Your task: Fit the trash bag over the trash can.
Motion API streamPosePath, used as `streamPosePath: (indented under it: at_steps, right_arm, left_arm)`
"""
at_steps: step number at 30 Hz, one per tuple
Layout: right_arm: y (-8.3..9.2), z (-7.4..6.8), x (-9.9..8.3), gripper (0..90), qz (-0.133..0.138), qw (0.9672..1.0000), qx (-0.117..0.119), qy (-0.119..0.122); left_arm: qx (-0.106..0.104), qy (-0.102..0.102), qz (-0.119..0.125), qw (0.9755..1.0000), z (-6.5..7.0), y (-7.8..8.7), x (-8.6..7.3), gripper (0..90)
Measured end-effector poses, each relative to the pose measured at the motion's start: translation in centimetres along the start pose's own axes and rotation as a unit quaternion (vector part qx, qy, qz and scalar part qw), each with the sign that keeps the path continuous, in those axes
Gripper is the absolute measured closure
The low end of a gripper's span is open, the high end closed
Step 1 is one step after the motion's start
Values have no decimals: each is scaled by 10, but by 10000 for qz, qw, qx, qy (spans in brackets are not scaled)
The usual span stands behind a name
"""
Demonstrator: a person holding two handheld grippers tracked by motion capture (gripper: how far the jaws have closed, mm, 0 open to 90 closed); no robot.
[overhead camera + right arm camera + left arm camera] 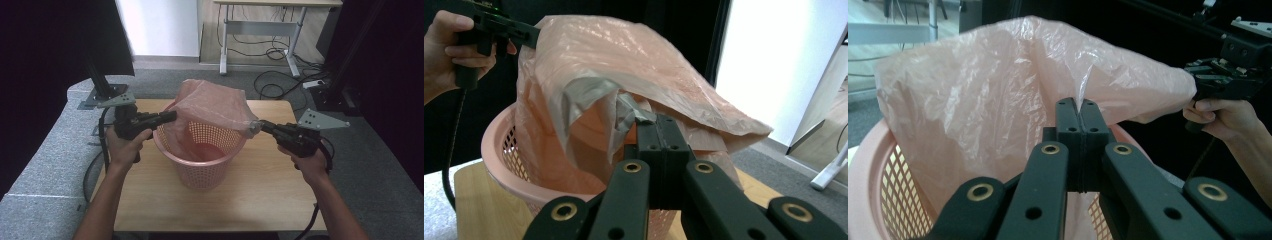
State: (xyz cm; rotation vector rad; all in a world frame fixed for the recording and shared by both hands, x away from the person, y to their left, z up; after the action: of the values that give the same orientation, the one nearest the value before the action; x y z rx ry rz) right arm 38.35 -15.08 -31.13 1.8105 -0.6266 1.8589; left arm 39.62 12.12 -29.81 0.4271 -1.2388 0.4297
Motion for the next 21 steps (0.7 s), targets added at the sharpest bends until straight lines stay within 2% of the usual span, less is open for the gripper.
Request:
streamPosePath:
  at_steps: [3, 10, 13, 17, 21]
  right_arm:
    - [7, 1, 12, 900, 67, 9999, -36, 102]
    - [22, 7, 28, 900, 123, 9995, -180, 209]
    - [32, 12, 35, 900, 146, 9992, -280, 248]
    - [35, 17, 38, 900, 68, 9987, -371, 332]
    - [40, 30, 49, 900, 97, 9979, -542, 350]
  left_arm:
    - [-148, 125, 204, 9996, 2, 4, 7, 898]
    - [-369, 253, 432, 9981, 5, 12, 21, 899]
    - [-413, 329, 523, 9972, 5, 14, 25, 898]
    - [-443, 469, 636, 9959, 1, 17, 30, 899]
    - [-519, 617, 740, 9940, -1, 21, 34, 898]
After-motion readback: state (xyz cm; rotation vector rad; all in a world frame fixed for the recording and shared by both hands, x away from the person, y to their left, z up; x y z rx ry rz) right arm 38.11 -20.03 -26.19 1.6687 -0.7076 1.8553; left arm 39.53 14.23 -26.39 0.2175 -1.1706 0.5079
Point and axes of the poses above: each handheld gripper's, and its own axes: y roughly backward along the jaws, x roughly out of its top, z roughly to its right, the point moved 10 cm from there along -y, roughly forward along the jaws, and after that the axes turned 10 degrees about z, right-handed, at the moved point
